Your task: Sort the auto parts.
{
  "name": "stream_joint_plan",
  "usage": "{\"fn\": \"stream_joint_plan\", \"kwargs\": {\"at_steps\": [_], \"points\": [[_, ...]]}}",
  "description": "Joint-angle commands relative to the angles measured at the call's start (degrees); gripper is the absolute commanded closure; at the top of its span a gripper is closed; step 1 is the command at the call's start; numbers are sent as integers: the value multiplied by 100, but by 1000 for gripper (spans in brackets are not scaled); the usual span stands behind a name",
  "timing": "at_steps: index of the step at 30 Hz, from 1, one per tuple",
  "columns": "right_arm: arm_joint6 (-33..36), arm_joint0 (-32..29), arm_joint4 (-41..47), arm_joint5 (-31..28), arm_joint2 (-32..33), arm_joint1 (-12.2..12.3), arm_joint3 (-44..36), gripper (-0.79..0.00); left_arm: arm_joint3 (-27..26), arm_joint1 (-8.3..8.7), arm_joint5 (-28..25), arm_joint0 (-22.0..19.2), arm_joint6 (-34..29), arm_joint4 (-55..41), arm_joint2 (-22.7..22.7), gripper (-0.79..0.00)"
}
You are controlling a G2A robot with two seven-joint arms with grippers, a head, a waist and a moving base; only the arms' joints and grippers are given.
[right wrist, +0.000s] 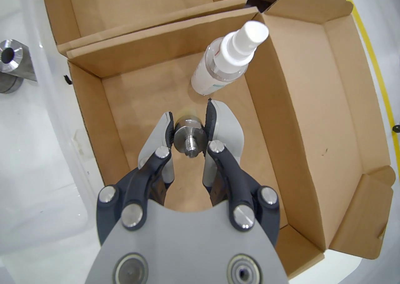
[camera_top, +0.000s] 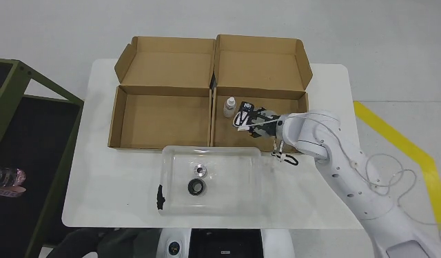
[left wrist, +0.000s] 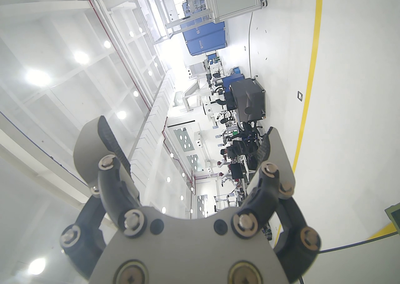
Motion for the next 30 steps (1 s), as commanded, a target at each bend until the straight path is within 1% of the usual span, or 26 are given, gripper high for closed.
{"fn": "stream_joint_plan", "kwargs": {"at_steps": [1,8,11,21,22,24,25,30], "points": [[79,94,-11,23,-90,-27,119,0,0,0,0,0,0,0,0,-785],[264,398,-162,183,-429,-142,537,0,0,0,0,0,0,0,0,-785],[248,505,-257,311,-517,-187,694,0,0,0,0,0,0,0,0,-785],[213,731,-342,433,-771,-320,1091,0,0,0,0,0,0,0,0,-785],[208,745,-347,449,-785,-331,1117,-114,0,0,0,0,0,0,0,-785],[198,771,-362,462,-816,-351,1163,-185,0,0,0,0,0,0,0,-785],[191,781,-365,467,-827,-360,1181,-234,0,0,0,0,0,0,0,-785],[179,791,-331,484,-838,-392,1224,-249,0,0,0,0,0,0,0,-785]]}}
